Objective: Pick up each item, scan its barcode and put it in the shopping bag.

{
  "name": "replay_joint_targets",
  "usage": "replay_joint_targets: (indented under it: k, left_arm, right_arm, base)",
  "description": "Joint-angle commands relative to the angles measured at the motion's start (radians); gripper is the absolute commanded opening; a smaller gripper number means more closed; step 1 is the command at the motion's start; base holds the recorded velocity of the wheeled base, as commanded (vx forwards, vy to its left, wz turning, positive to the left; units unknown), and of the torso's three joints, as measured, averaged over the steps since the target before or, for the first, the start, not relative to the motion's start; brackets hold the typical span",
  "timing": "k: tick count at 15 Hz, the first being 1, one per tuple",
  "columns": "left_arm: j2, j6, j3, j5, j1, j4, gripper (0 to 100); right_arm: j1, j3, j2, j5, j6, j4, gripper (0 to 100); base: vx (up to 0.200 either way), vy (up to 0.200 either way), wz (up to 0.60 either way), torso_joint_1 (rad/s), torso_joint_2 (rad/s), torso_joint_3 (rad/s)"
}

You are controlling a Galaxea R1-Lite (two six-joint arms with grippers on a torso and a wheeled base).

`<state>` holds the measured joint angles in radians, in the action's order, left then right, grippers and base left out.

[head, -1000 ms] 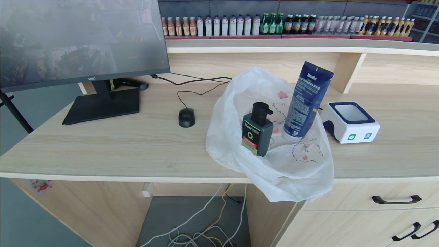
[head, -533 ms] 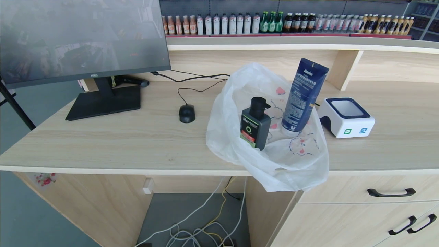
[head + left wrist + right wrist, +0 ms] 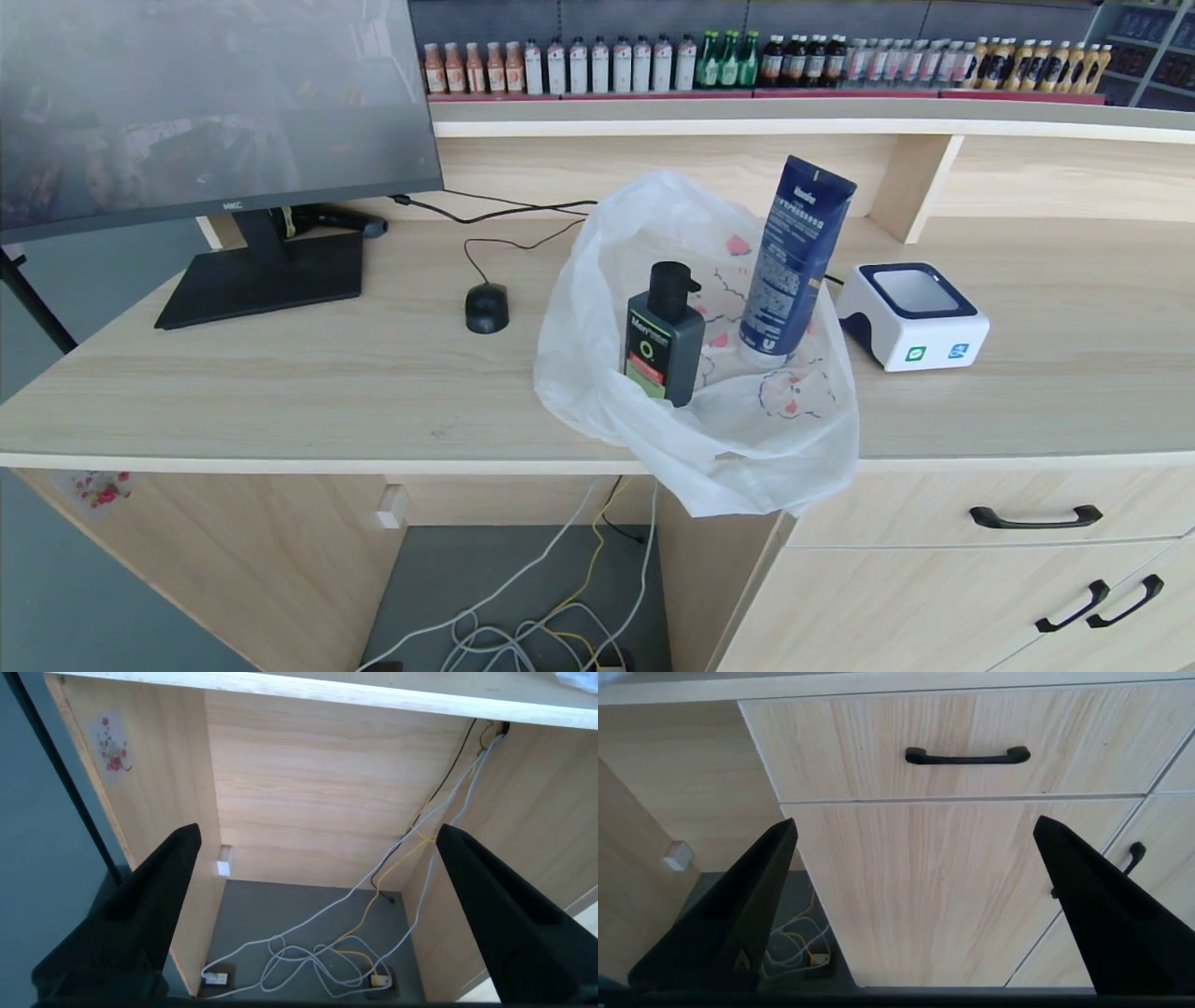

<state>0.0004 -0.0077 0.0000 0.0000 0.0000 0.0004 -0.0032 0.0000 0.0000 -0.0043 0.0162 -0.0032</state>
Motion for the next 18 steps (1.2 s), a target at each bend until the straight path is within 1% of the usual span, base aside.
replay_joint_targets:
  k: [1, 18]
  left_arm:
    - [0.000, -0.002, 0.000, 0.000, 0.000, 0.000, 100]
    - [0.000, -0.006, 0.000, 0.000, 0.000, 0.000, 100]
  right_arm:
    - [0.000, 0.000, 0.000, 0.000, 0.001, -0.001, 100]
    - [0.000, 0.000, 0.002, -0.002, 0.010, -0.001, 100]
  base:
    - [0.000, -0.200, 0.00, 0.017, 0.01, -0.002]
    - [0.000, -0.200, 0.00, 0.001, 0.00, 0.003]
